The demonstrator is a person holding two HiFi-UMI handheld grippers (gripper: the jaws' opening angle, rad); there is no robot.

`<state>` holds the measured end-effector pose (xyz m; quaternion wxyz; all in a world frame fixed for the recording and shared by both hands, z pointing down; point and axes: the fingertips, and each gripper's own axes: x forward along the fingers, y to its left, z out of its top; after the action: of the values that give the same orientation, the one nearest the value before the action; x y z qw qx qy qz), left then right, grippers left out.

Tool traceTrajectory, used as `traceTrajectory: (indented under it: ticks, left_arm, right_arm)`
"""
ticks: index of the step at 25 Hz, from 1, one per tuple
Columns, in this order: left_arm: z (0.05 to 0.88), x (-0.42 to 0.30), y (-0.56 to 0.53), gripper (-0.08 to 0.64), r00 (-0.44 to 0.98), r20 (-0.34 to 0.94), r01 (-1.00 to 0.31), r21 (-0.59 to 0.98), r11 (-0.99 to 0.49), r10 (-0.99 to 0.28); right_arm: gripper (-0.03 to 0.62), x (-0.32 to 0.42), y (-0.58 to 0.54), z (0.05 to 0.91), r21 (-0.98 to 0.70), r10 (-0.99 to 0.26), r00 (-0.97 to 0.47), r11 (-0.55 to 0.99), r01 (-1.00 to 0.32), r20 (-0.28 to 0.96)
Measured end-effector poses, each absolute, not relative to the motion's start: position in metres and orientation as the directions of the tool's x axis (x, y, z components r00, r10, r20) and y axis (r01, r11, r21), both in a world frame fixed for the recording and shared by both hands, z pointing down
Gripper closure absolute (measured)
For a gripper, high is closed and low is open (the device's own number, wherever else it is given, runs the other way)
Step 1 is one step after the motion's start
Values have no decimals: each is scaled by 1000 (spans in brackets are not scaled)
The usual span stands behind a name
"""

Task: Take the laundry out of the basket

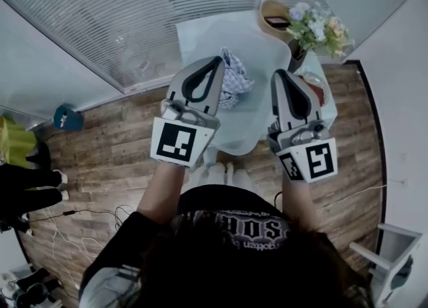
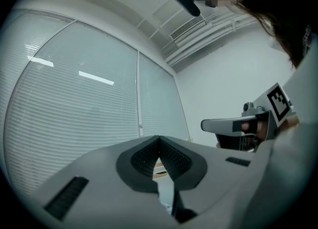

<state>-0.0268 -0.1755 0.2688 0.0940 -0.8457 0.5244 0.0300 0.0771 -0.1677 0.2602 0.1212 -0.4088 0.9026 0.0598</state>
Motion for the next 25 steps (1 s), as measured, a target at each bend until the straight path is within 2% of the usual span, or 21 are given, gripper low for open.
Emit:
traceTrajectory:
  ticks: [6,10,15,19,22,23,24,25]
  left_arm:
    - [273,-27,-194,563,500,-124,-863,-153,-481,-857]
    - [283,-10,-204,563,603,-63,-790,-191,-583,-795]
    - [298,-4,-220,563,664,-18,-730,-234,-642,-748]
    - [315,3,-228,511,708,86,-648,-315,-693,-701]
    - [343,18,-225,475,767,230,-483,-409,-774,-599]
    - [356,24,-221,439,789,299,-394,-423,-816,-537]
    - [370,28,-216,360,801,368,-307,-426,-851,-473]
    - [382,31,-212,320,800,427,-234,-425,-875,-421]
  right_arm:
    - [563,74,-180,262,5,-745,-613,634,-773,-262]
    - [563,76,-190,259,3,-767,-587,607,-795,-261]
    - [563,74,-203,262,-3,-785,-568,587,-810,-248]
    - [563,73,-208,264,-2,-795,-559,576,-818,-237]
    - [563,77,-212,264,1,-804,-545,561,-828,-239]
    - [563,79,-213,264,1,-806,-541,557,-830,-241]
    - [563,80,-214,263,0,-807,-538,555,-832,-243]
    - [563,81,-215,263,0,-808,-536,553,-833,-243]
